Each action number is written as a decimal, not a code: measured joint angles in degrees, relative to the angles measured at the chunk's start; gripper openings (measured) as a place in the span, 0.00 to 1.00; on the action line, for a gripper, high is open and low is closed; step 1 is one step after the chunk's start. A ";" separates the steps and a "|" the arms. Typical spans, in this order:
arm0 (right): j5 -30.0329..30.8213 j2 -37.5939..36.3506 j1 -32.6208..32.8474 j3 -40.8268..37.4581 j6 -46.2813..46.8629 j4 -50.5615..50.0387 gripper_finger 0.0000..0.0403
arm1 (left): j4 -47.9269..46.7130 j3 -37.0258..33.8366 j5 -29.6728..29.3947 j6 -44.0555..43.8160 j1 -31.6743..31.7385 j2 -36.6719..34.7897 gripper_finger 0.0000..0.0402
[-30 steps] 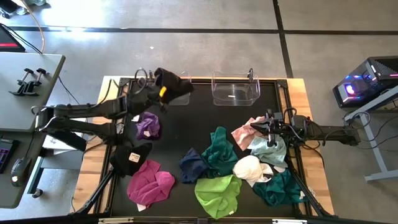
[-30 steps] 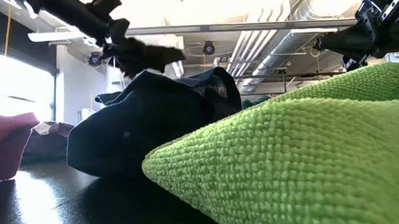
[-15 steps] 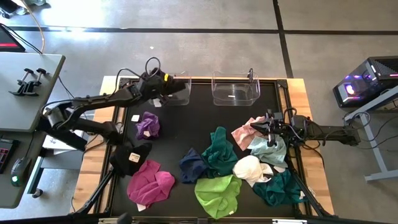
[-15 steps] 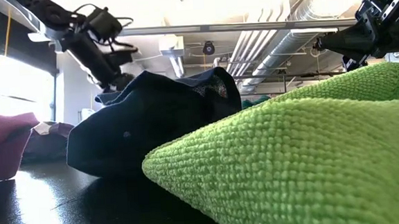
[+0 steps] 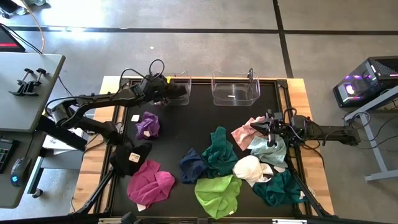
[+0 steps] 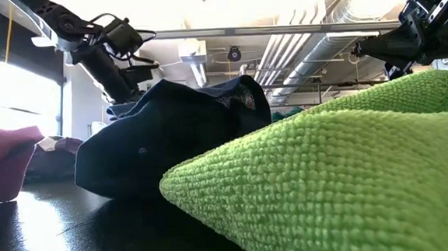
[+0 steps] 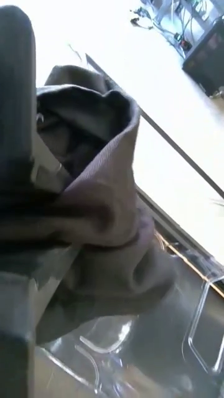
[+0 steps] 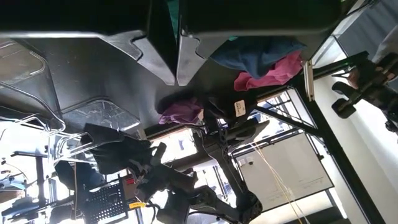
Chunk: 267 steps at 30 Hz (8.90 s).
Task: Sort towels by color in basket
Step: Put the top black microfiber towel into the left transparent bin, then put the light pink microfiber towel into the right transparent bin
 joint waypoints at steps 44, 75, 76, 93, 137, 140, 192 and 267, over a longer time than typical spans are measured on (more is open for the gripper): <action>0.00 0.02 0.00 -0.01 0.00 -0.01 0.00 | -3.20 3.29 9.63 -10.71 7.98 9.74 0.26; 0.00 0.02 0.01 -0.01 0.01 -0.02 0.00 | -14.66 9.78 15.20 -9.68 -8.12 -14.03 0.34; 0.00 0.02 -0.01 0.01 0.01 0.00 0.00 | -12.28 8.33 15.23 -9.91 -10.49 -15.01 0.34; 0.00 0.02 0.01 0.01 -0.01 0.00 0.00 | 45.28 -21.18 14.83 -7.49 -44.06 -14.17 0.30; 38.35 53.62 26.01 10.70 -1.05 45.51 0.00 | 73.97 -21.98 5.62 -0.45 -53.42 6.16 0.30; 39.08 52.73 23.67 16.88 -3.47 33.46 0.01 | 72.85 -21.99 5.67 -0.44 -53.42 6.19 0.30; -2.57 96.64 -16.22 50.20 12.42 -59.30 0.07 | 71.27 -21.99 5.73 -2.14 -53.42 6.16 0.30; 20.20 94.58 -31.42 66.36 -3.63 -32.81 0.41 | 67.47 -20.83 5.61 -2.90 -54.90 6.16 0.30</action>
